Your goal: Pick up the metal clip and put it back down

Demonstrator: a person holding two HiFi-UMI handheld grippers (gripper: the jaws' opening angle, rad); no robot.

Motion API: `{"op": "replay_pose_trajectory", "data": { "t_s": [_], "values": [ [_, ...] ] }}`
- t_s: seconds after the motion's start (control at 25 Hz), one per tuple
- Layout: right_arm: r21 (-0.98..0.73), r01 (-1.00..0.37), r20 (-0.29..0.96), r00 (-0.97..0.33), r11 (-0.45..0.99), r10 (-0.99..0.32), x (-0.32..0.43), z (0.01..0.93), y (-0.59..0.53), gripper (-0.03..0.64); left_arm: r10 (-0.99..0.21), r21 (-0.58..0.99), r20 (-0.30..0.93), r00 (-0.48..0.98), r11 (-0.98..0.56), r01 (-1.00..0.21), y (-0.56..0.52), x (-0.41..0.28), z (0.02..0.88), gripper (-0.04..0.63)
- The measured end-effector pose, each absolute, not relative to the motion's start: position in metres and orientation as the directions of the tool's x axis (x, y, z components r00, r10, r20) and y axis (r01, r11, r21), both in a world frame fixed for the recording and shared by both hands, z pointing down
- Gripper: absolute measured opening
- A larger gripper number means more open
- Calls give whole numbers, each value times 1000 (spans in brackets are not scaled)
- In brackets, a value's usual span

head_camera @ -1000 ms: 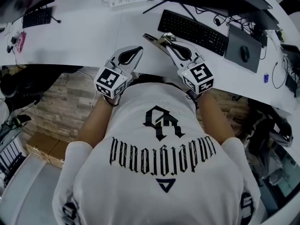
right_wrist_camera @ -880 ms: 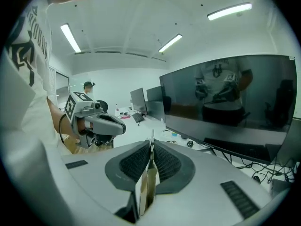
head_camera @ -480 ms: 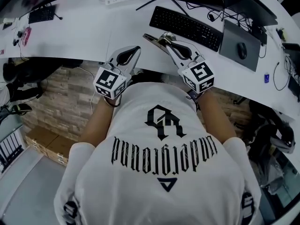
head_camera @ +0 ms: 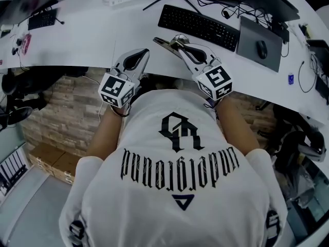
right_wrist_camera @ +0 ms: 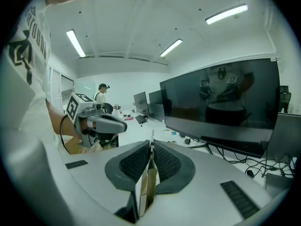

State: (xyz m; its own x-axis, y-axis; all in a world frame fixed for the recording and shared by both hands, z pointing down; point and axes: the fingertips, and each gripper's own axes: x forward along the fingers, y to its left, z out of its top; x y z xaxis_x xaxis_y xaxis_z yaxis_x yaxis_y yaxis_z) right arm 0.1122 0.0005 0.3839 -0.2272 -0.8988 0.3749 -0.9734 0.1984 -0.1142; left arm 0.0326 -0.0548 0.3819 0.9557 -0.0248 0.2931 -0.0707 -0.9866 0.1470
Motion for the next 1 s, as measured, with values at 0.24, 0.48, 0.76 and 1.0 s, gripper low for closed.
{"op": "replay_pose_trajectory", "data": {
  "t_s": [0.24, 0.48, 0.76, 1.0],
  "values": [
    [-124, -978, 400, -205, 168, -893, 104, 392, -10, 38, 22, 154, 300, 954, -988, -26, -70, 30, 386, 12],
    [-148, -981, 433, -181, 128, -883, 99, 412, -30, 38, 80, 172, 324, 943, -985, 25, -95, 27, 398, 12],
    [-190, -979, 481, -160, 75, -862, 92, 444, -51, 38, 141, 202, 358, 923, -977, 71, -122, 22, 422, 12],
    [-206, -977, 524, -155, 52, -837, 87, 475, -66, 38, 189, 232, 382, 905, -967, 104, -137, 22, 444, 12]
  ]
}}
